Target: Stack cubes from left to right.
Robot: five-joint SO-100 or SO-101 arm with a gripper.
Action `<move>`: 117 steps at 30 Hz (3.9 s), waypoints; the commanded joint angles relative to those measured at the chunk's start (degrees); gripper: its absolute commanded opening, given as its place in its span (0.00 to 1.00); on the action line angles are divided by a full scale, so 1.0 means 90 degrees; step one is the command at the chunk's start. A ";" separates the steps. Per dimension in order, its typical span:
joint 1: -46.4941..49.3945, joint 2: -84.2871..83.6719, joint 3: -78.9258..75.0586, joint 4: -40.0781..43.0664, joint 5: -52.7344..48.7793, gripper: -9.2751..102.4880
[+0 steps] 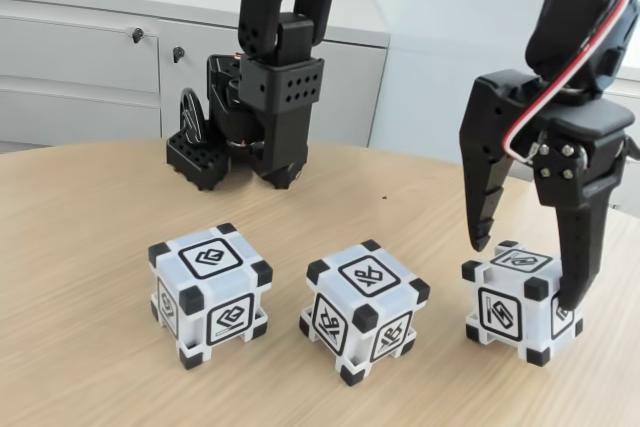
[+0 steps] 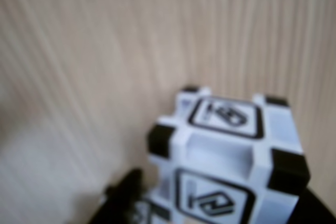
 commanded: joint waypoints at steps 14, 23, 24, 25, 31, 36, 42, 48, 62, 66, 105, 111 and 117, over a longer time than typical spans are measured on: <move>-0.0488 -0.0186 0.0234 -0.0020 0.0020 0.30; -0.0400 -0.0176 0.0244 -0.0020 -0.0020 0.30; -0.0400 -0.0176 0.0244 -0.0020 -0.0068 0.30; -0.0400 -0.0176 0.0254 -0.0020 -0.0098 0.30; -0.0391 -0.0137 0.0264 0.0059 -0.0293 0.30; -0.0391 -0.0068 0.0273 0.0078 -0.0752 0.29; -0.0391 -0.0059 0.0781 -0.0029 -0.1260 0.27; -0.0391 -0.0059 0.0879 -0.0029 -0.1455 0.19; -0.0381 0.0234 0.0879 -0.0020 -0.1445 0.08; -0.0381 0.1191 0.0869 -0.0020 -0.1592 0.08; 0.4014 0.5098 0.0879 0.2041 -0.2129 0.08; 0.4023 0.4404 0.0879 0.2725 -0.2061 0.08; 0.4072 0.3994 0.0889 0.2783 -0.2275 0.08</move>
